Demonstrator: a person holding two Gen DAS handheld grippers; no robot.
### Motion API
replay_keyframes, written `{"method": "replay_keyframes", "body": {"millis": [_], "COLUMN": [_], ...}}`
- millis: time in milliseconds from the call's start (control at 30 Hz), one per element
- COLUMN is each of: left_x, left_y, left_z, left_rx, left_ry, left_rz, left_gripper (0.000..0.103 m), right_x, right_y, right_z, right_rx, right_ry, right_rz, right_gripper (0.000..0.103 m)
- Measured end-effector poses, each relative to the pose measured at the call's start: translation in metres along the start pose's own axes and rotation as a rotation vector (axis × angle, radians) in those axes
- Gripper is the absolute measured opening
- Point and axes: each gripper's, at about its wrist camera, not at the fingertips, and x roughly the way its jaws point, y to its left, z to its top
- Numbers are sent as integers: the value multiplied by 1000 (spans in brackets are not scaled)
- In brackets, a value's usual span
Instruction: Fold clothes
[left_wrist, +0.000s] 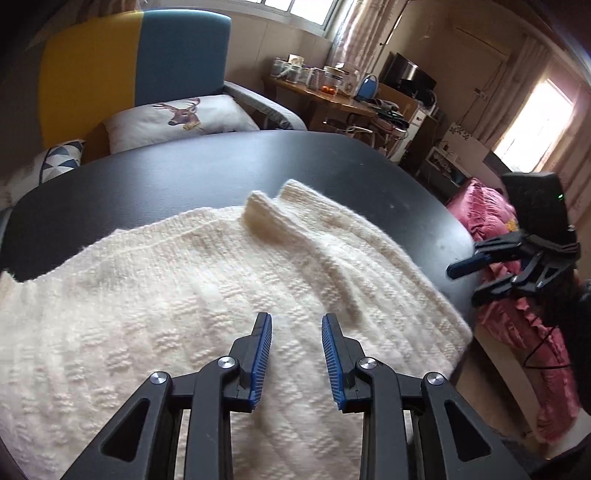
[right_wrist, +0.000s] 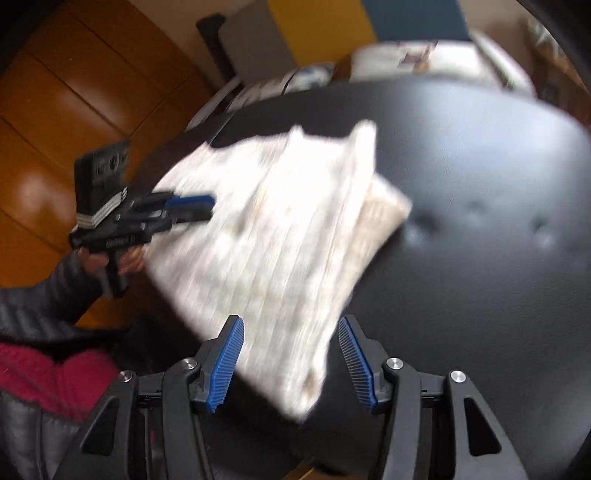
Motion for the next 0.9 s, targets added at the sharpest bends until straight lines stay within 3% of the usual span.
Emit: {"method": "replay_keyframes", "body": {"millis": [200, 267, 333, 367, 400, 533, 633, 767, 900], "left_x": [-1, 1, 3, 5, 7, 0, -14, -11, 21], "left_y": [17, 15, 13, 12, 11, 12, 16, 32, 43], "left_z": [-5, -5, -8, -10, -12, -13, 1, 33, 62], "left_rx": [-35, -18, -4, 8, 19, 6, 16, 35, 97], "left_ry": [-5, 8, 14, 22, 23, -10, -61, -81, -28], "left_rz": [-1, -8, -8, -10, -11, -7, 25, 148, 190], "left_gripper": [29, 36, 39, 41, 43, 39, 35, 35, 36], "right_x": [39, 56, 75, 87, 97, 97, 89, 85, 82], "right_y": [22, 17, 11, 9, 8, 13, -1, -20, -25], "right_z": [48, 59, 65, 67, 66, 60, 56, 45, 41], "right_rx": [-127, -151, -137, -124, -132, -173, -112, -12, 11], "right_ry": [-47, -45, -11, 32, 57, 41, 43, 16, -13], "right_rz": [-264, -309, -322, -360, -377, -445, -496, -459, -430], "right_gripper": [55, 53, 30, 10, 8, 5, 5, 6, 8]}}
